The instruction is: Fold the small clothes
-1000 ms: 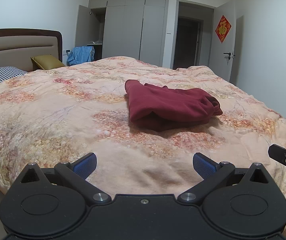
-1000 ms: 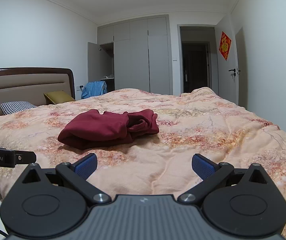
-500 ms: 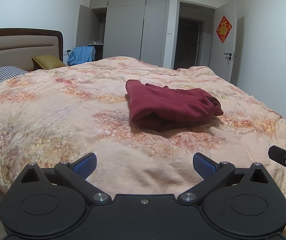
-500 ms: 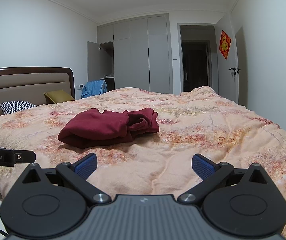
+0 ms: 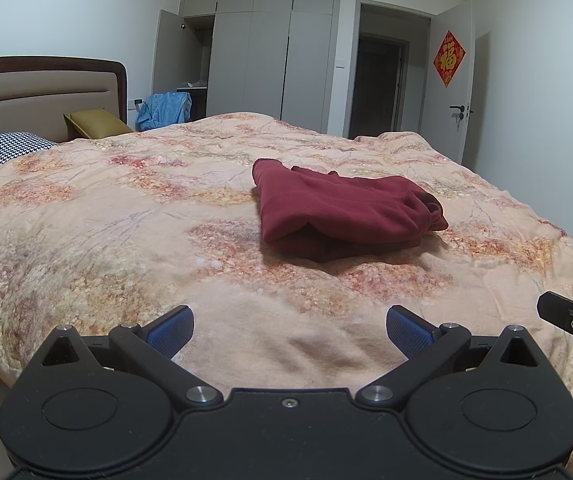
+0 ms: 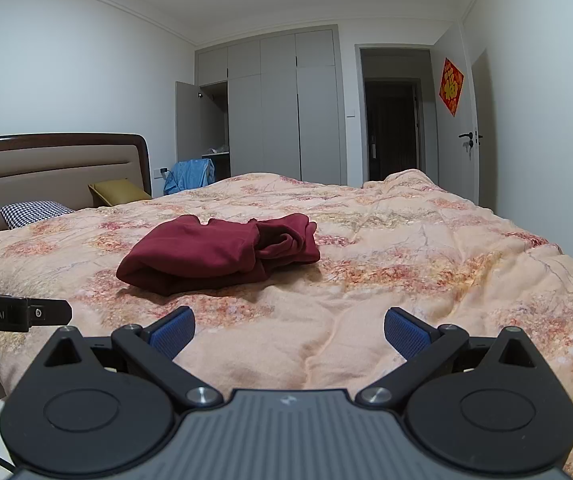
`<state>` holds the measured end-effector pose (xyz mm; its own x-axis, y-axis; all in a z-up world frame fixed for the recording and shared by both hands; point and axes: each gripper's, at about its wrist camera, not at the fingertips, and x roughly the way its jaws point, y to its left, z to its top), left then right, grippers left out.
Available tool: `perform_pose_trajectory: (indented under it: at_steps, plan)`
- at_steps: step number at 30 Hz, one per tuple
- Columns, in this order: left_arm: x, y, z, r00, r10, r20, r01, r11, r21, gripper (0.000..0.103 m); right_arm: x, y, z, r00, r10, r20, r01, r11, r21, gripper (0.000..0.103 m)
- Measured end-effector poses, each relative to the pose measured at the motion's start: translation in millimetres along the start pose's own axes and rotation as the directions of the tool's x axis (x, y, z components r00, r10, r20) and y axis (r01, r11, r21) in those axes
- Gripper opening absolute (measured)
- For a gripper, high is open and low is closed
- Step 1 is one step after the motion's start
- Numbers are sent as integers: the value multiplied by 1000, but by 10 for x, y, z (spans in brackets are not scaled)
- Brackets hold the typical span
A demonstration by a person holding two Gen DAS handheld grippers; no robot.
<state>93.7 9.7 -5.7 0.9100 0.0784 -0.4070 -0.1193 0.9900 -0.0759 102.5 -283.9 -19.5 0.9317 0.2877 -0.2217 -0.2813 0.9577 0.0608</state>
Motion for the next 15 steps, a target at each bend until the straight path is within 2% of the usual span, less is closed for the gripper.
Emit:
perform_pose_trajectory:
  at_steps: [15]
  plan:
    - [5,-2,-2,1000,1,-2,-1,1000,-1,102,4,0,-7,1000,1,-6,-1,1000,4,103]
